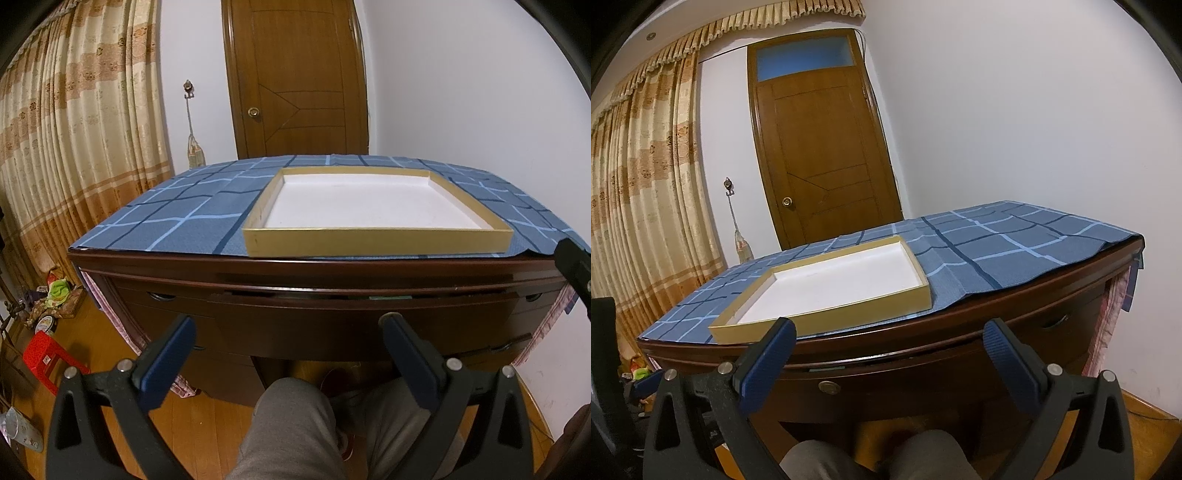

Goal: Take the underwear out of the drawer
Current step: 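Hook the right gripper on the drawer front and pull it open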

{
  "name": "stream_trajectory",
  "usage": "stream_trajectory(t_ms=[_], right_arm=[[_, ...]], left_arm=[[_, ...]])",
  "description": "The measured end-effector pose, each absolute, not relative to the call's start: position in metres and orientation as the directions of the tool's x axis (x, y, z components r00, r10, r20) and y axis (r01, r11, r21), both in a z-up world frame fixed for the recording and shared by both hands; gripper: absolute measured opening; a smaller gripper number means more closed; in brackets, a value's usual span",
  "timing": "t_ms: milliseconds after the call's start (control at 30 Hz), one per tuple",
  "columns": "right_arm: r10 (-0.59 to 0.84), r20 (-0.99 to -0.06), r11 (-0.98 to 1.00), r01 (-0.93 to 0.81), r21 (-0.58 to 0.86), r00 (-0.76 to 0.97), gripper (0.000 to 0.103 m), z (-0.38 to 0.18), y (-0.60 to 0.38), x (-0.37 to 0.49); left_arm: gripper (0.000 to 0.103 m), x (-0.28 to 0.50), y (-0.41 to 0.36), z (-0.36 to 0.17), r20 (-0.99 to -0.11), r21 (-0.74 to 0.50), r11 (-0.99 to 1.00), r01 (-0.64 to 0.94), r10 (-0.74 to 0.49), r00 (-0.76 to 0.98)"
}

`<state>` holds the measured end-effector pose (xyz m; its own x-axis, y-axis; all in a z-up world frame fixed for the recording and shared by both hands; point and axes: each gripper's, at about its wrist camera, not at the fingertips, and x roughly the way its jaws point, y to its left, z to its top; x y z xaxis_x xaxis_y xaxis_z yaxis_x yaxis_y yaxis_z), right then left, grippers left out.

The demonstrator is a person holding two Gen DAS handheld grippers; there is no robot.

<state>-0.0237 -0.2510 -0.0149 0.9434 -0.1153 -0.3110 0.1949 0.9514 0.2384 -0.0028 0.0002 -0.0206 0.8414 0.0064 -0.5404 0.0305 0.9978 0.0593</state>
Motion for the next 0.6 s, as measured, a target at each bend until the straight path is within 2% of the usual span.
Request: stream_trajectory(t_ms=[300, 600], right_arm=[[-0.124, -0.351, 0.944, 0.220, 0.247, 0.928, 0.103, -0.026, -0.272, -0.012], [-0.136, -0.409, 0.940, 0.248, 0.235, 0.902, 0.102, -0.080, -0.329, -0.004]], left_arm=[[0.103, 0.002, 0.002, -0.026, -0.557, 0.055, 0.998, 0.042, -0.004, 0.831], [0.103, 0.016, 0.003, -0.042, -0.591, 0.045, 0.998, 0.045, -0.010, 0.806]])
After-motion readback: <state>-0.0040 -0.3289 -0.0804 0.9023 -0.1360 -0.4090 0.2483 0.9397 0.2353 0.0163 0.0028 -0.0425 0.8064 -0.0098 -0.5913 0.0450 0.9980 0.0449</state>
